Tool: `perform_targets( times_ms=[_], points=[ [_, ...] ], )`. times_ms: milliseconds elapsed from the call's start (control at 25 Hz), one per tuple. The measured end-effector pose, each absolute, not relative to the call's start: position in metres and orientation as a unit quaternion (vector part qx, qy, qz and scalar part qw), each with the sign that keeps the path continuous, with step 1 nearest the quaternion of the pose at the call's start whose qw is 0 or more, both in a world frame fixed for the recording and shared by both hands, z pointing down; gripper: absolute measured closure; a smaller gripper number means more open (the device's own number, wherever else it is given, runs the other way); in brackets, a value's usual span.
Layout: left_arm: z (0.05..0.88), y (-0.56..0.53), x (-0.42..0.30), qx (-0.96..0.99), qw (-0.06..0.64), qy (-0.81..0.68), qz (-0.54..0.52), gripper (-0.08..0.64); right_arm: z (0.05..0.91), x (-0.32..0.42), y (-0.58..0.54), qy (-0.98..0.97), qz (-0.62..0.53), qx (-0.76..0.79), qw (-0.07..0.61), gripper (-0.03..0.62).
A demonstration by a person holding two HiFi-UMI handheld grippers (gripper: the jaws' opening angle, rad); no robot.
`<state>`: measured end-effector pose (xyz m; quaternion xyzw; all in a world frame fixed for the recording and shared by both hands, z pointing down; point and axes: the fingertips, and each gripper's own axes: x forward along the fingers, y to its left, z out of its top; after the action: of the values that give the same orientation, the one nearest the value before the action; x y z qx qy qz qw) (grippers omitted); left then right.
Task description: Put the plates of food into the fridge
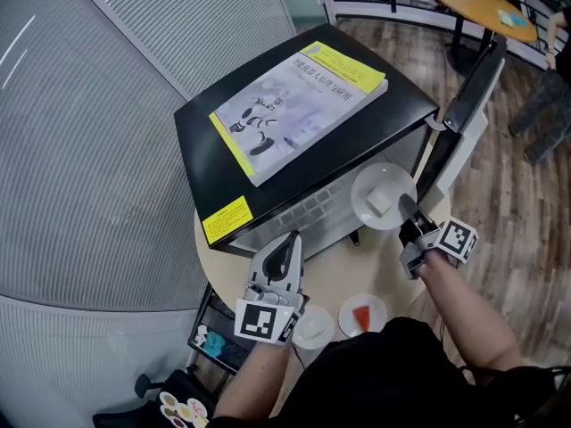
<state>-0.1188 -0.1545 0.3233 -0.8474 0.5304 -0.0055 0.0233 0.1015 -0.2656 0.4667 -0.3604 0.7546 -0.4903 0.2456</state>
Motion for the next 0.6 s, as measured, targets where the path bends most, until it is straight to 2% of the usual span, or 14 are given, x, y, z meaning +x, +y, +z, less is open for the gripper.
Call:
perform_targets(
  times_ms=[600],
  points=[
    [0.331,-0.172,-0.117,-0.848,0.01,0.53,-0.009,0.558,0.478,0.091,-0.289,0.739,-0.504,-0.381,0.232,0.568]
  ],
)
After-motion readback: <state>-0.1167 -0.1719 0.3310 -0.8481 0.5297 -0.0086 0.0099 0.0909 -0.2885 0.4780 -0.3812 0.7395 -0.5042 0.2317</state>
